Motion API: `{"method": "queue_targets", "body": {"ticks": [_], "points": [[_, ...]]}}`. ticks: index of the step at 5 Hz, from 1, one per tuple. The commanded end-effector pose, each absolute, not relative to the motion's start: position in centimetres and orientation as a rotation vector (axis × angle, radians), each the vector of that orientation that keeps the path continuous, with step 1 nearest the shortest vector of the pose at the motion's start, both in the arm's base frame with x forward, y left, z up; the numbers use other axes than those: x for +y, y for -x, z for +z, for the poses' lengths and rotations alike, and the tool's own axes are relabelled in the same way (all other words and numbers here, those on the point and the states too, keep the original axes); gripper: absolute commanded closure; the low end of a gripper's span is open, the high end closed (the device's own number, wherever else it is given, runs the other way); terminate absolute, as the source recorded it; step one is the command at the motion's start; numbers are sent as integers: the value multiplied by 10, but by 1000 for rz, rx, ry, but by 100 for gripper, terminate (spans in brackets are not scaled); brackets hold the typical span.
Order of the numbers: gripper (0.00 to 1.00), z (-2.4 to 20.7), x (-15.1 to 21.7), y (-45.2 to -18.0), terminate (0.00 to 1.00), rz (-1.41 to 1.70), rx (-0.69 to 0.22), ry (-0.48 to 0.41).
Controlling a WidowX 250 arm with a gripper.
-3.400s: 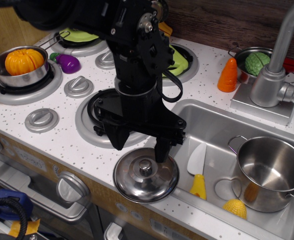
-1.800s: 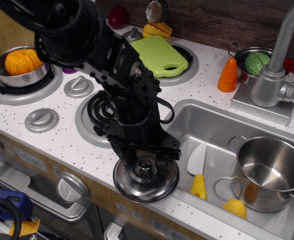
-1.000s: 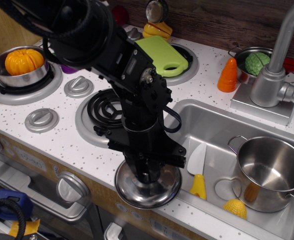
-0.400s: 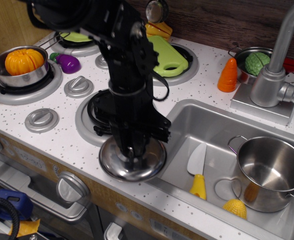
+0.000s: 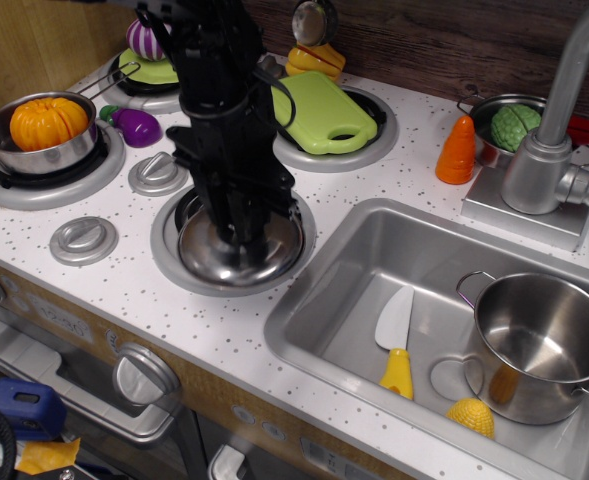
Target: Put lid on stove
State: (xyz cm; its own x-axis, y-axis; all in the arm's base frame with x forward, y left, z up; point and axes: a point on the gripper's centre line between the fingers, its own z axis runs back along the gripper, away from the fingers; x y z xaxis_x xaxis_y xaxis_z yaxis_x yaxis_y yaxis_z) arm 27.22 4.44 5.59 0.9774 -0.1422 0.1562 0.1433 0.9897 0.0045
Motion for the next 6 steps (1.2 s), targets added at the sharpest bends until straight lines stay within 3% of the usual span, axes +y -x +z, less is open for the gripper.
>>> {"method": "queue_targets", "body": {"ticks": [1, 3, 4, 5, 6], "points": [[100, 62, 76, -293, 0, -232, -223, 2], [100, 55, 94, -305, 0, -340, -268, 5], [0, 58, 94, -307, 0, -353, -251, 32], [0, 58, 94, -307, 0, -353, -251, 32], [0, 58, 94, -307, 100, -353, -251, 32]]}}
